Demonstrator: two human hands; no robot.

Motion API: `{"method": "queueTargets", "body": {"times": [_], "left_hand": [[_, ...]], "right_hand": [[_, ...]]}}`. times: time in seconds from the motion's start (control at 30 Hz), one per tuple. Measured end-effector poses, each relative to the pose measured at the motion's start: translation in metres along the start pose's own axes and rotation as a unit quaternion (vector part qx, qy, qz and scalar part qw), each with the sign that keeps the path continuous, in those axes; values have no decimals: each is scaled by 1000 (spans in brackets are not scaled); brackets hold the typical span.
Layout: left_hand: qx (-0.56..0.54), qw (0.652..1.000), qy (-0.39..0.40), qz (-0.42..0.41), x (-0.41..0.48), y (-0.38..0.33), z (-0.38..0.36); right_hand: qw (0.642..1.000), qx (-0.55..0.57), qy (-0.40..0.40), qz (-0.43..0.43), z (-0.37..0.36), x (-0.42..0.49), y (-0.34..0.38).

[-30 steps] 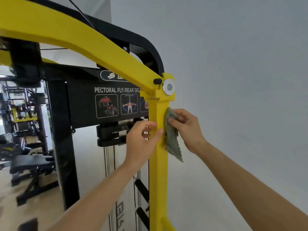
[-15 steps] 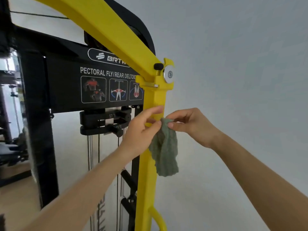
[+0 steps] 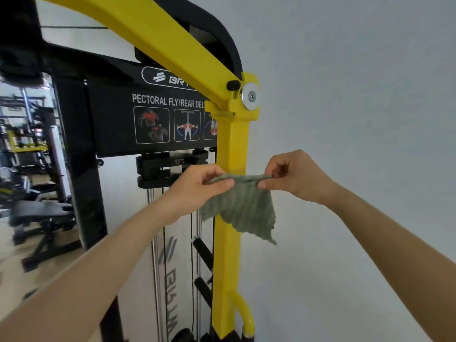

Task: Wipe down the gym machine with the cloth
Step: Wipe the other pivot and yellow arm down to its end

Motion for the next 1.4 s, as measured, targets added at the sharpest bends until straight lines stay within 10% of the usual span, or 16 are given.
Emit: {"method": "queueTargets", "body": {"times": [0.33, 0.5, 0.83, 1.4], "left_hand": [[-133, 966, -221, -4, 25, -18, 22], [30, 915, -393, -82, 48, -27, 27], [-81, 880, -451, -125, 57, -31, 1], [93, 922, -371, -53, 24, 62, -51]], "right_hand": [[950, 198, -231, -66, -13, 34, -2], [897, 267, -343, -78, -21, 59, 1], [874, 415, -250, -13, -46, 62, 1], [955, 263, -134, 23, -100, 3, -40]]}}
Point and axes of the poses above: each hand's wrist, its own x-axis towards the middle knuckle, its own z-axis out of the back of the hand, y = z × x, the point moved 3 cm from there along x, towards the middle knuckle, and after that the axes turned 7 degrees about z, right-handed, at the moved point
